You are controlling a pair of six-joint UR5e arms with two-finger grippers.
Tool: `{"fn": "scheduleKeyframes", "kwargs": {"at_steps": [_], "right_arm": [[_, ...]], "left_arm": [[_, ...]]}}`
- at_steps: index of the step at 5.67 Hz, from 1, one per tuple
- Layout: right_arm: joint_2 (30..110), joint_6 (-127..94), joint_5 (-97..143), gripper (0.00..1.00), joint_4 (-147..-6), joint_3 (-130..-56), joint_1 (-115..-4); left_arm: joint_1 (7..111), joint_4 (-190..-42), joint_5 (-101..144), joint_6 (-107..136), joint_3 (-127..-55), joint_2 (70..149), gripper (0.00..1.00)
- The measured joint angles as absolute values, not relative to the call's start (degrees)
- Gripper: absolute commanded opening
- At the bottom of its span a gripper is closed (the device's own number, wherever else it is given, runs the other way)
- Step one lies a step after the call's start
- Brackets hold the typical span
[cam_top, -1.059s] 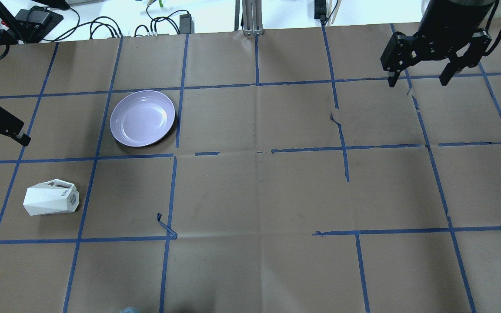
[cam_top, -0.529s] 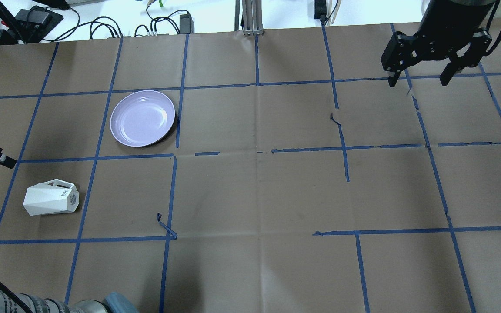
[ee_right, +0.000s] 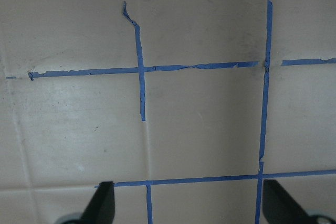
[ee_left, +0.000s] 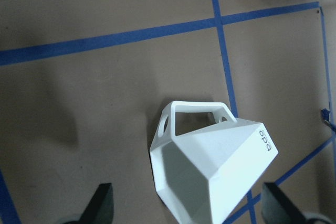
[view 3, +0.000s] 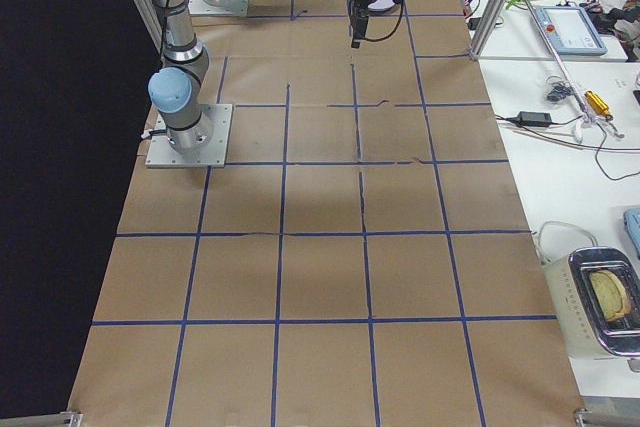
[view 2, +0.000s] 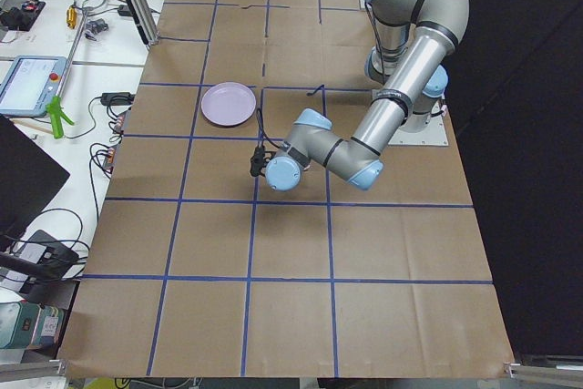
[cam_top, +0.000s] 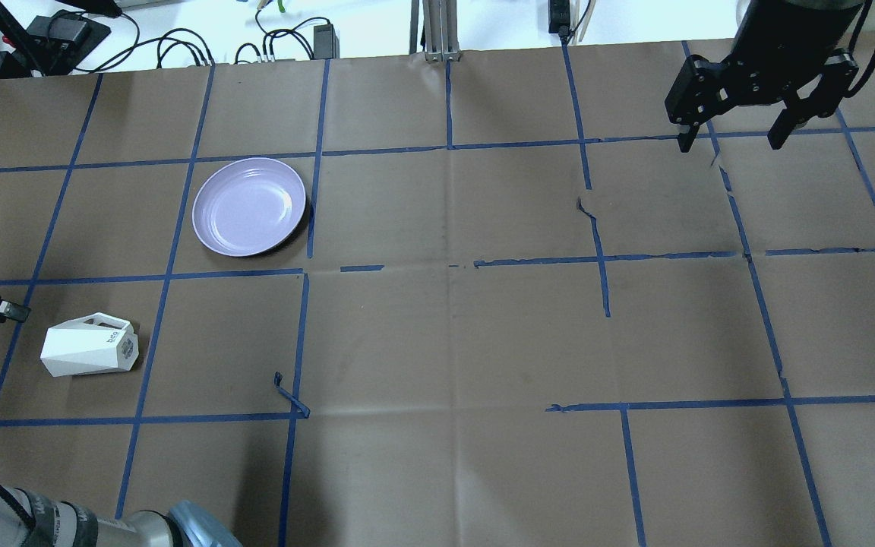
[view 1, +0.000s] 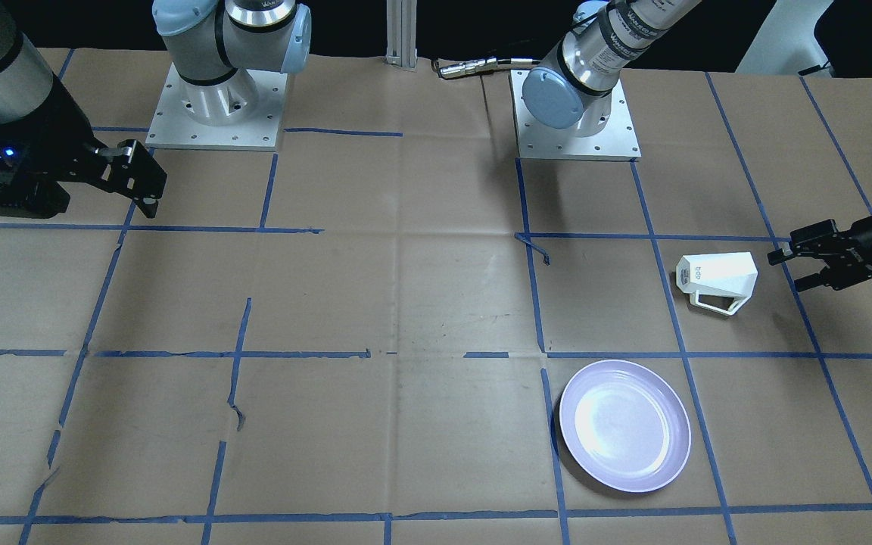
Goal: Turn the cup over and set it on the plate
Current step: 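Lower the left gripper onto the white mug's rim and close it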
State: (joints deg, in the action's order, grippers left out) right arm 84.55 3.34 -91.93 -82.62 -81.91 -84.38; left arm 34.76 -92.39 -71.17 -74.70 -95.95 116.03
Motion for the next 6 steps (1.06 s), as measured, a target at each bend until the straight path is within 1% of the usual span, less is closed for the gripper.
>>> {"fn": "scheduleKeyframes", "kwargs": {"at_steps": [2, 4, 5, 6], "right_arm": [[84.55, 3.34, -91.93, 1.00, -82.62, -81.91, -84.38], [84.55, 3.34, -91.93, 1.00, -82.62, -81.91, -84.37], [84.55, 3.34, -91.93, 1.00, -82.62, -81.91, -84.38], [84.55, 3.34, -91.93, 1.00, -82.62, -81.92, -84.37]], "left_arm": [[33.49, -101.26, -67.83, -77.68, -96.12, 118.18, 0.98], [33.41, -104.31, -64.82, -79.77, -96.96, 119.26, 0.58], [33.40, -104.46, -64.56, -81.46, -97.14, 119.55, 0.23], [33.40, -104.49, -64.55, -82.29, -97.18, 119.59, 0.02]]}}
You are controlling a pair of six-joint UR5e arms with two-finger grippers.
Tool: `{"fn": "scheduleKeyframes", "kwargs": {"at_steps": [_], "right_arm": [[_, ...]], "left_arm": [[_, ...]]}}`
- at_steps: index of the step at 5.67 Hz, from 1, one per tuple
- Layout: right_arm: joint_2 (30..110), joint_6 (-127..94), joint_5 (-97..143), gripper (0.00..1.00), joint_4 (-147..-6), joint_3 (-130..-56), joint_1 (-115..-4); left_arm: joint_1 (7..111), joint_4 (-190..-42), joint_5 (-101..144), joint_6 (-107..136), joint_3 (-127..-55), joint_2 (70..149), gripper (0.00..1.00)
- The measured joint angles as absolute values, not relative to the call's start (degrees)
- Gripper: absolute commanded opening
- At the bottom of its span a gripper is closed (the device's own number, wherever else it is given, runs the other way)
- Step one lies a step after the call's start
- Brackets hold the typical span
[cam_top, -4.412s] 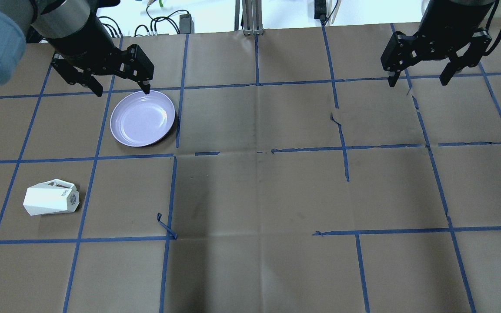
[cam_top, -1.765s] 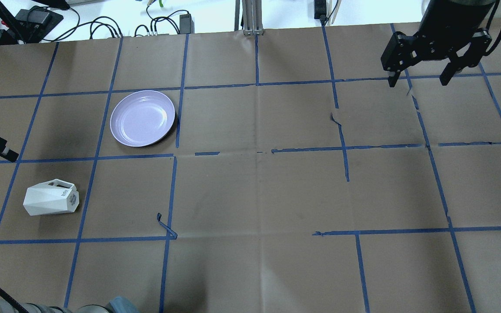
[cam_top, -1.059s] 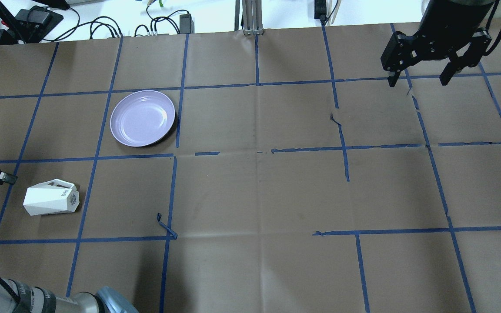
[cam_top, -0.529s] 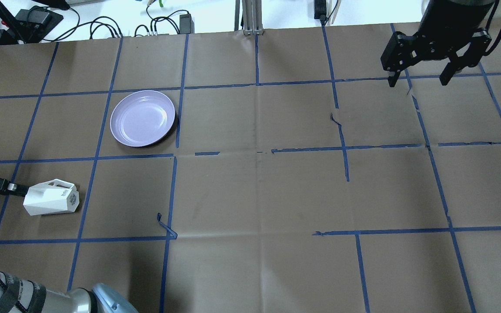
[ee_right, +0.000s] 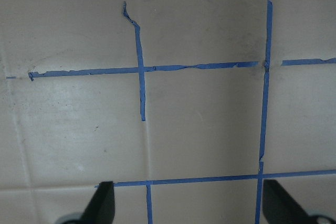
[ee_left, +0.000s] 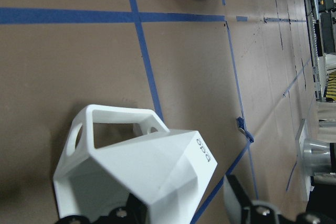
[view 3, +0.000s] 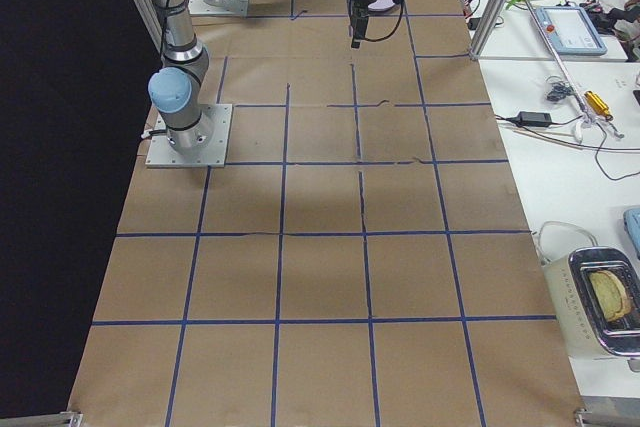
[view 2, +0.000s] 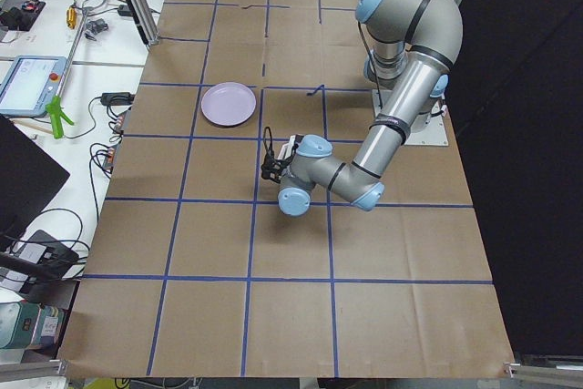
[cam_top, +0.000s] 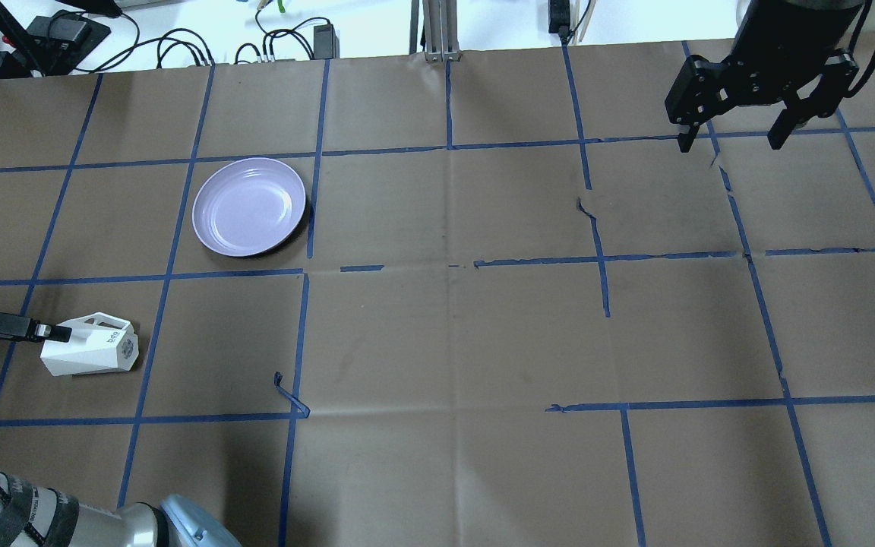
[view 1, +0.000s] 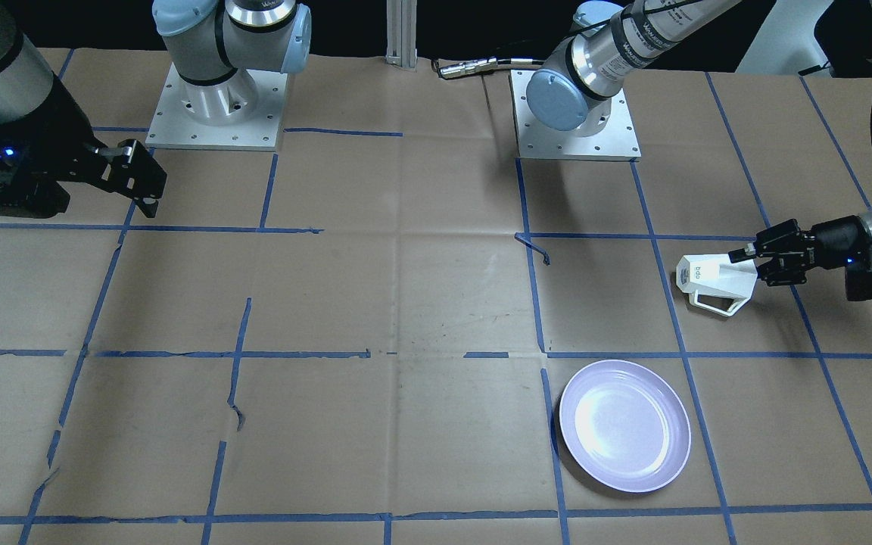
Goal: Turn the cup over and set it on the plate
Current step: 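Lower the left gripper onto the white mug's rim and close it, then lift the white mug with the left gripper, turning it upright, then carry the upright mug over the lavender plate and lower it onto it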
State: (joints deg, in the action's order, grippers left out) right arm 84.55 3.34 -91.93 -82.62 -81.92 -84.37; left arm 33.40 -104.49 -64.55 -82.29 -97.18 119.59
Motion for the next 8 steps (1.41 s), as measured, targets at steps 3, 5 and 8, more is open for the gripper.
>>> {"fn": "scheduleKeyframes", "kwargs": {"at_steps": [3, 5, 8], "right_arm": [[84.55, 3.34, -91.93, 1.00, -82.62, -81.92, -84.37], [84.55, 3.34, -91.93, 1.00, -82.62, -81.92, -84.37], [84.55, 3.34, -91.93, 1.00, -82.62, -81.91, -84.37]], "left_arm": [[33.90, -104.86, -62.99, -79.02, -96.12, 117.53, 0.00], [37.41, -104.72, -60.77, -69.29, -95.23, 111.18, 0.00], [54.90, -92.00, -64.56, -51.17, -93.36, 102.64, 0.00]]}}
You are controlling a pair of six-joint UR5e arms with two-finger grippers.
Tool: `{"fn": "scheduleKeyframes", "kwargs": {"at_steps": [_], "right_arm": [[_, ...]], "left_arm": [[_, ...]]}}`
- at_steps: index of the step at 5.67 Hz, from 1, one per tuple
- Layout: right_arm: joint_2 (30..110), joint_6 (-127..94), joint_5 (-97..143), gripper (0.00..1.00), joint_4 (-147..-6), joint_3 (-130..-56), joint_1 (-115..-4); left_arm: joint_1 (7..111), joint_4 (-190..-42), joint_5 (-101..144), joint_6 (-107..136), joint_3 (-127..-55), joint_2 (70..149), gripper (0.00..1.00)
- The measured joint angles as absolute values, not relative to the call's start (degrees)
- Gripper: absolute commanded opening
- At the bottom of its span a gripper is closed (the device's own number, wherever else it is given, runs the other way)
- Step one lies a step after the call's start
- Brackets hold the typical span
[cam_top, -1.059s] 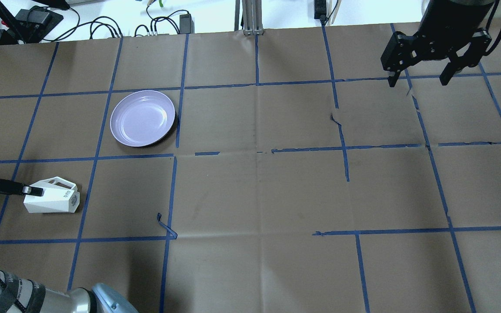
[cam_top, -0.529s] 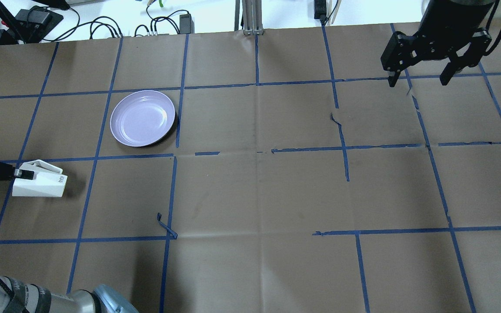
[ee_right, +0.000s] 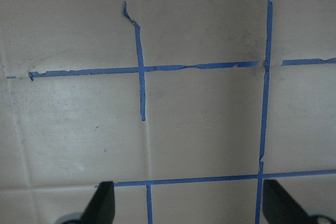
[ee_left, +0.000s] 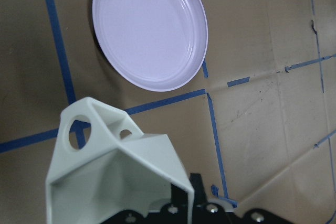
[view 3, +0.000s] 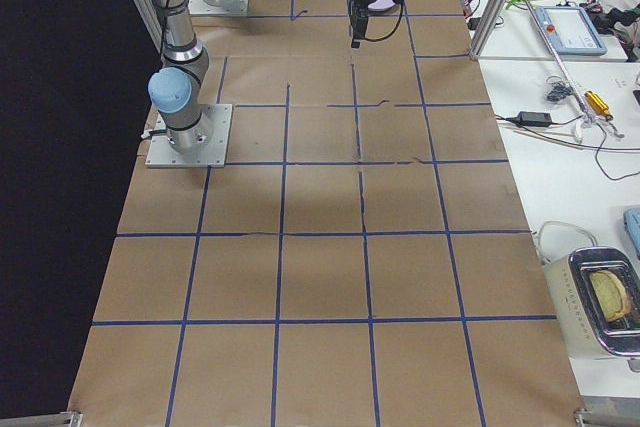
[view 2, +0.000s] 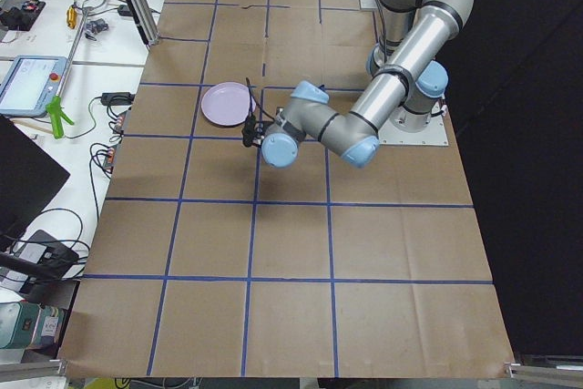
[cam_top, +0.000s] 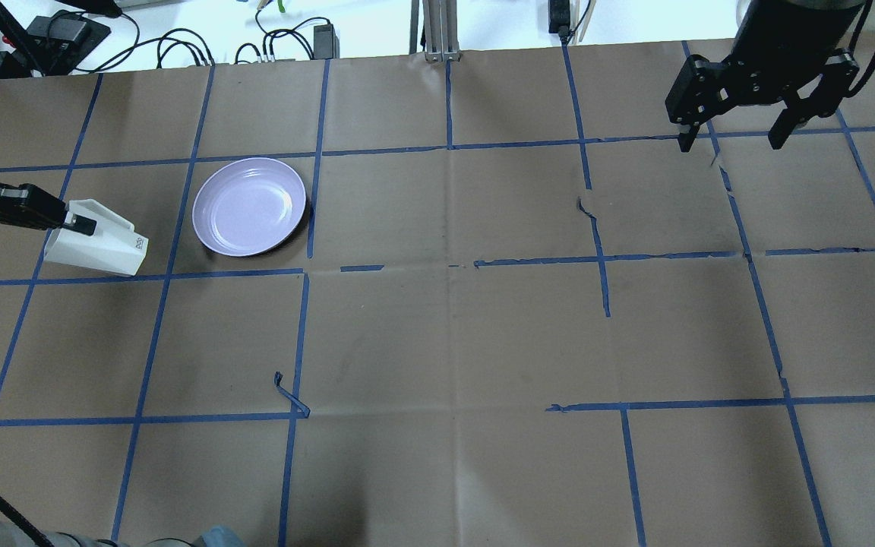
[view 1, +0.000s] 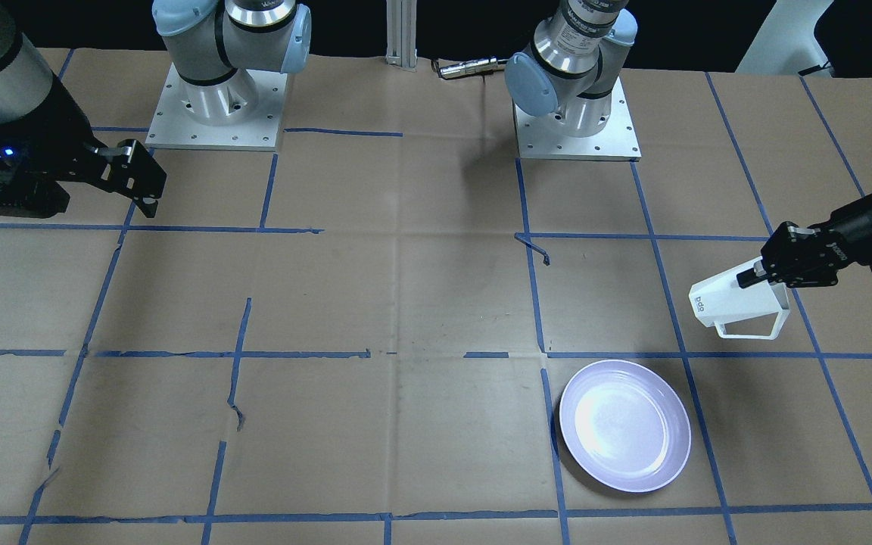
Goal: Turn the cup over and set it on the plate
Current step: 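Carry the upright mug over the lavender plate and lower it onto it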
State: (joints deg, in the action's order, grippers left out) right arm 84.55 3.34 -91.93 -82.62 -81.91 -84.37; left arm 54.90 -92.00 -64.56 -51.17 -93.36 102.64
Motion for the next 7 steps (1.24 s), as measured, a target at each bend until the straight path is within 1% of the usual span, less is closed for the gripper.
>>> {"fn": "scheduleKeyframes", "kwargs": {"at_steps": [2, 4, 5, 7], "right_arm": [[84.55, 3.34, -91.93, 1.00, -82.62, -81.92, -84.37], [84.56, 3.34, -91.93, 1.00, -82.62, -81.91, -84.38], [84.56, 3.34, -91.93, 1.00, -82.62, -81.91, -84.38], [84.55, 3.34, -91.93, 1.00, -82.62, -81.91, -84.38]], "left_arm": [[68.04, -77.67, -74.01, -40.52, -93.58, 103.15, 0.00], [78.35, -66.11, -83.76, -36.70, -94.44, 107.14, 0.00], [81.89, -63.11, -87.01, -36.33, -94.72, 109.53, 0.01], [84.40, -60.98, -89.47, -36.23, -95.55, 111.23, 0.03]]}}
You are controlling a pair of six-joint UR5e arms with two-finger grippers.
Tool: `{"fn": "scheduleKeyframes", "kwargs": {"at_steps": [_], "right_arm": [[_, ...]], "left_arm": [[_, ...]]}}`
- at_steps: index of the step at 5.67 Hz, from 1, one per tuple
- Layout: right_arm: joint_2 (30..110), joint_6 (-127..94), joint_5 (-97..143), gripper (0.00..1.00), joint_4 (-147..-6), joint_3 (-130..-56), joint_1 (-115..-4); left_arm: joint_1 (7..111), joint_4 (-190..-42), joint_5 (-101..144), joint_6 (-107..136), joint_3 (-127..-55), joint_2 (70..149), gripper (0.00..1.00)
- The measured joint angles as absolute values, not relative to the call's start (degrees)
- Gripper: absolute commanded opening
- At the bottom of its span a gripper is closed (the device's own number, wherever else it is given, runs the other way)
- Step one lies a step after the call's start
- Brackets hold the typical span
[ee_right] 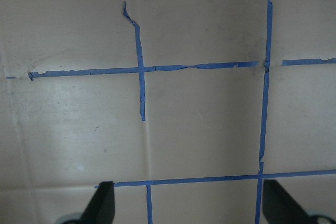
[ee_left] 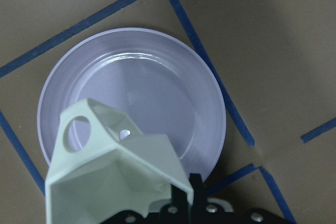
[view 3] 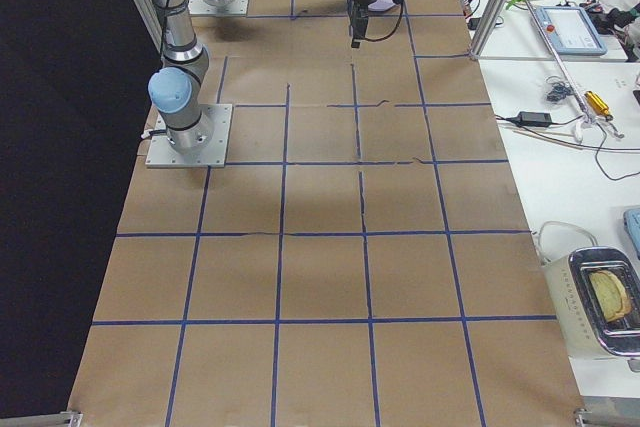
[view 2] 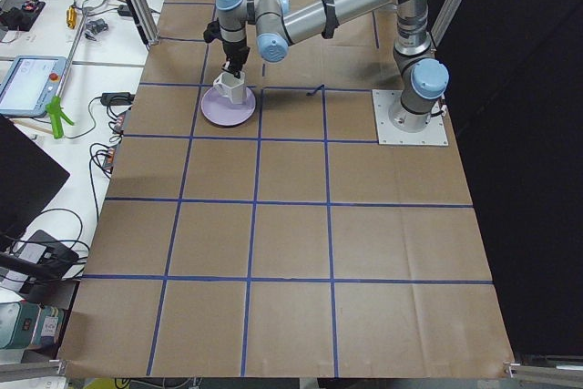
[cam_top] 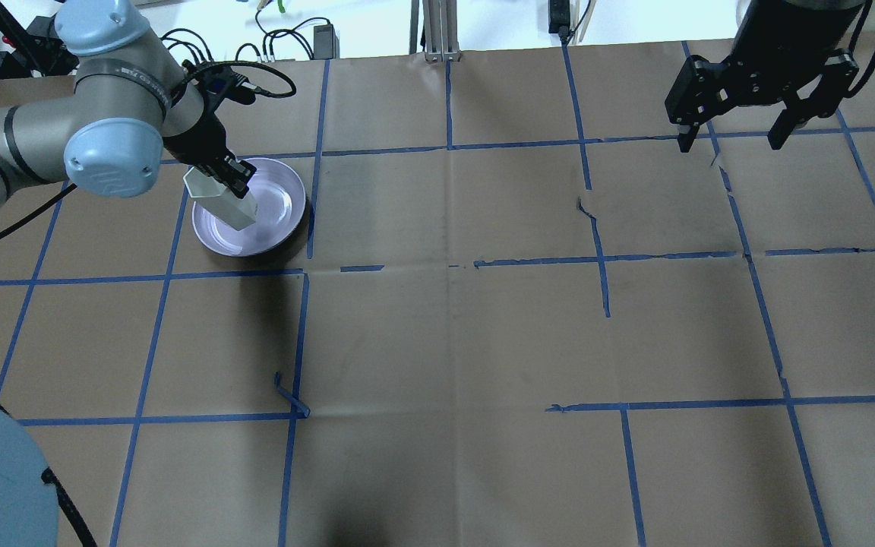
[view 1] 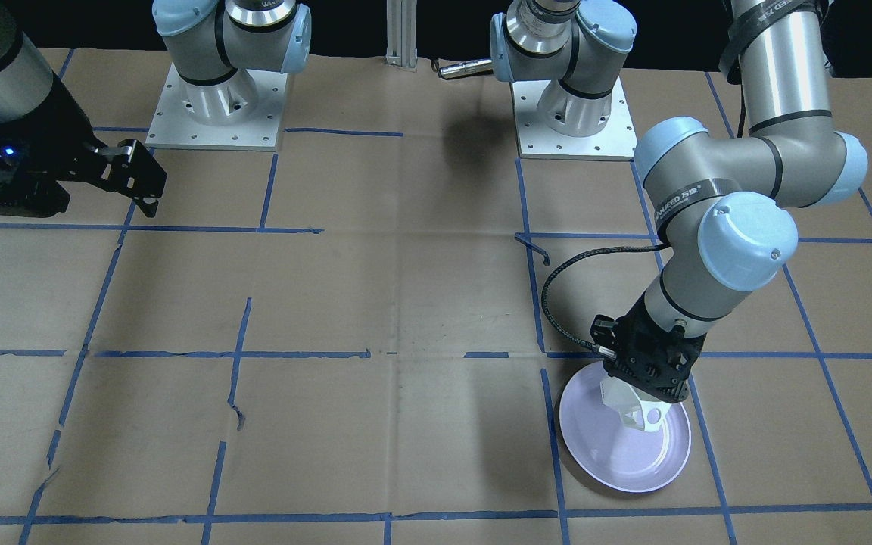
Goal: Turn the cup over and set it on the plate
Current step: 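Carry the upright mug over the lavender plate and lower it onto it, then open the left gripper and raise it away from the mug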
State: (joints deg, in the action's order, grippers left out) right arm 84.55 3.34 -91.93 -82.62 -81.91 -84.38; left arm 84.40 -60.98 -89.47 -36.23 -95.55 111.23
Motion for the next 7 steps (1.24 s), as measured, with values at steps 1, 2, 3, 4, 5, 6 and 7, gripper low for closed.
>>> {"fn": "scheduleKeyframes", "kwargs": {"at_steps": [1, 2, 3, 4, 5, 6, 7], "right_arm": [[84.55, 3.34, -91.93, 1.00, -82.62, -81.91, -84.38], [84.55, 3.34, -91.93, 1.00, -82.62, -81.91, -84.38], [84.55, 3.34, -91.93, 1.00, -82.62, -81.92, -84.37], [84.55, 3.34, -91.93, 1.00, -82.62, -81.91, -84.38], [84.55, 3.34, -91.93, 1.00, -82.62, -81.91, -84.38], [84.55, 3.34, -91.93, 1.00, -82.62, -81.91, -84.38], [84.55, 3.34, -91.93, 1.00, -82.62, -81.91, -84.38]], "left_arm": [[84.55, -59.44, -89.70, -36.30, -96.31, 111.91, 0.07], [84.55, -58.07, -89.78, -36.33, -96.72, 112.82, 0.14], [84.55, -57.22, -89.84, -36.34, -96.82, 113.64, 0.98], [84.55, -56.83, -90.46, -36.32, -96.85, 114.06, 0.99], [84.55, -56.76, -91.25, -36.28, -96.83, 114.20, 0.99], [84.58, -56.99, -91.53, -35.97, -96.58, 113.86, 0.99], [84.93, -57.93, -91.43, -33.59, -95.80, 112.75, 0.99]]}}
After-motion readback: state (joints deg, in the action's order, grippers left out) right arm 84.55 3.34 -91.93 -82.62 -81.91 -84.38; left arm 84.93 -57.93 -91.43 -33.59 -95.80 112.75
